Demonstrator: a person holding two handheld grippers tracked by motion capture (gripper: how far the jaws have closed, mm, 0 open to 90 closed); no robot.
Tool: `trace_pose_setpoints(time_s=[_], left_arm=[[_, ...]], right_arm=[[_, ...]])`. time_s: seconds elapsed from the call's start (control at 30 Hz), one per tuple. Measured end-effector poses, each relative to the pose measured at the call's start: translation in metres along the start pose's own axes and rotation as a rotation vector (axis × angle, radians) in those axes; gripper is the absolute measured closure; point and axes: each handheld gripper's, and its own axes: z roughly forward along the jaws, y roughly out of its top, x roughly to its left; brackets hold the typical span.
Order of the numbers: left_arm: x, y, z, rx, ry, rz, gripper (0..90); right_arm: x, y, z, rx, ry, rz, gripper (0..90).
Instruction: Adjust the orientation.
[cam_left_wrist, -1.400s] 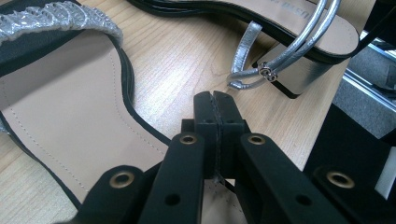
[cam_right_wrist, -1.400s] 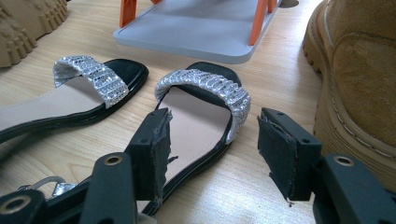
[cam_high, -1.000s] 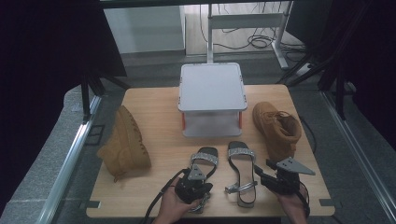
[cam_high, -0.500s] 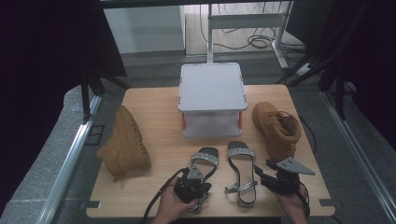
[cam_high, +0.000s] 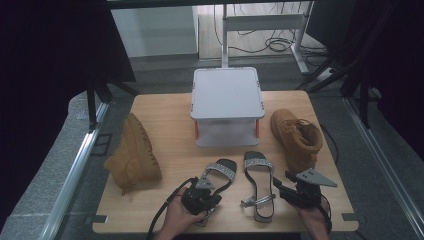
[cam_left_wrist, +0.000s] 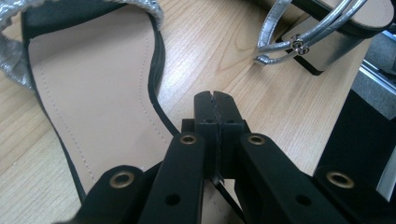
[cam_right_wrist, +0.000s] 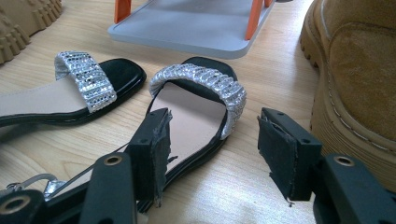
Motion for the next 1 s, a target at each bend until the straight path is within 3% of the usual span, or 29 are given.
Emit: trace_pose_setpoints(time_s=[0.47, 0.8, 0.87, 0.97, 1.0], left_arm=[[0.012, -0.005, -0.007, 0.013, 0.007, -0.014, 90.0], [0.013, -0.005, -0.009, 0.02, 0.006, -0.008, 88.2], [0.012, -0.005, -0.01, 0.014, 0.006, -0.005, 86.5], [0.011, -0.003, -0.022, -0.048, 0.02, 0.001, 81.4], [0.011, -0.003, -0.022, -0.048, 0.02, 0.001, 79.1]], right_arm=[[0.0, 0.003, 0.003, -0.001, 0.001, 0.01, 44.2], [-0.001, 0.003, -0.001, -0.012, -0.003, 0.012, 44.5], [0.0, 0.003, -0.002, -0.014, -0.001, 0.008, 44.5], [0.001, 0.004, -0.003, -0.022, 0.003, 0.002, 44.5], [0.001, 0.005, -0.004, -0.025, 0.004, 0.002, 44.5]])
